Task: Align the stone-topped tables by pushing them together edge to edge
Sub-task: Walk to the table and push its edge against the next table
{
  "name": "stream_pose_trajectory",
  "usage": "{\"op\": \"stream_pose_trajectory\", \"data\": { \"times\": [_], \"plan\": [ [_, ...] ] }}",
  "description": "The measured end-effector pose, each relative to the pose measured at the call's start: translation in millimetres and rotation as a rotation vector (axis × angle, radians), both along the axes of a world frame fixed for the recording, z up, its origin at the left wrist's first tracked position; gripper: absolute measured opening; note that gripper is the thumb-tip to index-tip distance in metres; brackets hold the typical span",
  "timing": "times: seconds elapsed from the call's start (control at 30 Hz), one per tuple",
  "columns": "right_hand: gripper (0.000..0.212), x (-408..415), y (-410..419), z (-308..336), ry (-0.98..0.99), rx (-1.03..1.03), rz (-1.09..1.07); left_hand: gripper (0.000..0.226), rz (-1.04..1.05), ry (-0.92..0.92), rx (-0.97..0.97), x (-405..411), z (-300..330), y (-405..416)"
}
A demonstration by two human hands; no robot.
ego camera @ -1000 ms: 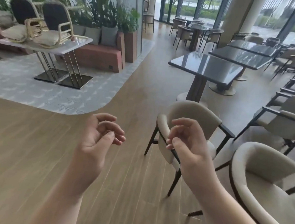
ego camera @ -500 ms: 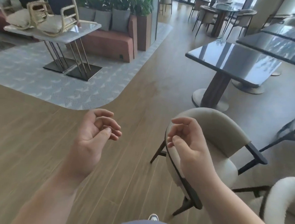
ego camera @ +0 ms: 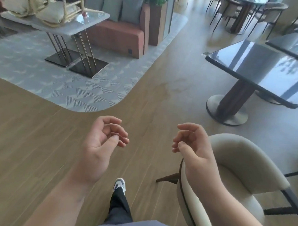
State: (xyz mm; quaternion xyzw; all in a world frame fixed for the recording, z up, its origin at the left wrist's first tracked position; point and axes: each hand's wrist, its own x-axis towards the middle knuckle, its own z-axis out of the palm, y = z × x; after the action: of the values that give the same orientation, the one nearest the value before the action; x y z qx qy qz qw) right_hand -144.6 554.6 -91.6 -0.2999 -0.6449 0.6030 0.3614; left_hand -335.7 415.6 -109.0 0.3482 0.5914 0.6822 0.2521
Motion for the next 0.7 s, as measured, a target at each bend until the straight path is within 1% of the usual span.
{"op": "stream_pose_trajectory", "data": {
  "times": [0.13,0.23,0.37,0.53,0.7],
  "plan": [
    [0.038,-83.8,44.9,-5.6,-0.004,0.025,-0.031,0.032,-0.035,0.009,0.008,-82.7,3.6,50.3],
    [0.039,-145.9,77.0,0.5,-0.045,0.04,-0.036,0.029,-0.061,0.005,-0.015,-147.0,12.6,85.5],
    [0.036,-208.2,112.6,9.2,-0.07,0.07,-0.053,0.029,-0.081,0.011,-0.027,-220.8,23.5,132.5],
    [0.035,-250.9,164.3,7.6,-0.063,0.043,-0.126,0.031,-0.147,-0.018,-0.019,-268.0,21.3,205.0],
    [0.035,-270.5,246.0,-5.4,-0.052,0.004,-0.222,0.033,-0.296,0.025,-0.099,-289.2,12.5,300.8]
  ]
}}
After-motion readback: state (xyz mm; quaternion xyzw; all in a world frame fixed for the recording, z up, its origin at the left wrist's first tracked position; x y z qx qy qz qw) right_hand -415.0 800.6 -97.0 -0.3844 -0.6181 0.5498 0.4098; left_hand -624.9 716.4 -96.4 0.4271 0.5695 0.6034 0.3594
